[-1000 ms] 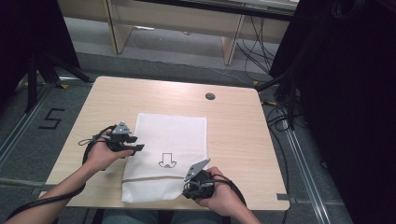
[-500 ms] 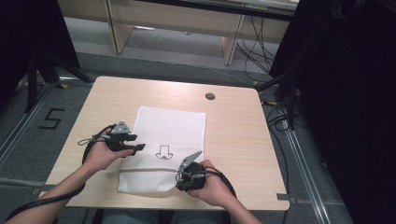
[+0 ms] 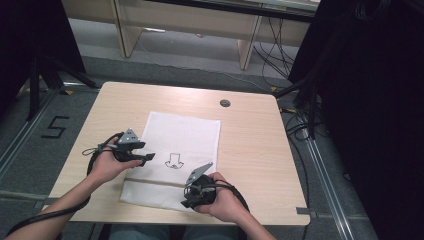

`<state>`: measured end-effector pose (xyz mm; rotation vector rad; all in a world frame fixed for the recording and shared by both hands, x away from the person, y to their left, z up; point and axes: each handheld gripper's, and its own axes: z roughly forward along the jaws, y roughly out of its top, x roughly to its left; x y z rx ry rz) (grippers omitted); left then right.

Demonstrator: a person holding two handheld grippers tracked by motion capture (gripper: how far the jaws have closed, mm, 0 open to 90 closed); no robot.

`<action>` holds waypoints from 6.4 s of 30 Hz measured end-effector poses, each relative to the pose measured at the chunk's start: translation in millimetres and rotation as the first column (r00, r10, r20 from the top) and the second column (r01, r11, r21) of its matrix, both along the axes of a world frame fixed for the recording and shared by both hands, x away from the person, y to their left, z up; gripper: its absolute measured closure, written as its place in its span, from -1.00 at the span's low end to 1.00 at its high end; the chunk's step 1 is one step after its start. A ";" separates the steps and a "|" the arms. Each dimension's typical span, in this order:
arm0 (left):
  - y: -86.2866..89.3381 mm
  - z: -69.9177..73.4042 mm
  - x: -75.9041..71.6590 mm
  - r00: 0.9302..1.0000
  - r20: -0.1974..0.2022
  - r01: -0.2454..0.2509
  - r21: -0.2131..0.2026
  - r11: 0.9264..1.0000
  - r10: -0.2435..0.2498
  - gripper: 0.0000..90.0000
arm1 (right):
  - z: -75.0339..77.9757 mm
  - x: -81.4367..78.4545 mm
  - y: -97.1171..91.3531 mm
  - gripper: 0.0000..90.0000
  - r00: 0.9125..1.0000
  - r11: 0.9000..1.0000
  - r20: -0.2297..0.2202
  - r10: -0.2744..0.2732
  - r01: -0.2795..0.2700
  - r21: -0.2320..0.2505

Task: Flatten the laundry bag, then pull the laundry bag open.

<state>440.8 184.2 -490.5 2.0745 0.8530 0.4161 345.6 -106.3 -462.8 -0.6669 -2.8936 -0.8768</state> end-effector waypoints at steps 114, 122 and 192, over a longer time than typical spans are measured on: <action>-160.8 -6.5 -62.2 0.894 -0.061 0.447 0.034 0.894 -0.445 0.40 | -22.6 26.5 -58.6 1.00 0.957 0.953 -0.021 -0.289 0.285 -0.097; -167.5 -12.3 -60.9 0.882 -0.054 0.472 0.056 0.880 -0.469 0.42 | -22.8 27.1 -59.3 1.00 0.956 0.953 -0.029 -0.292 0.289 -0.094; -170.2 -13.1 -70.7 0.867 -0.067 0.498 0.089 0.862 -0.494 0.82 | -22.5 26.8 -57.7 1.00 0.959 0.954 -0.028 -0.282 0.278 -0.110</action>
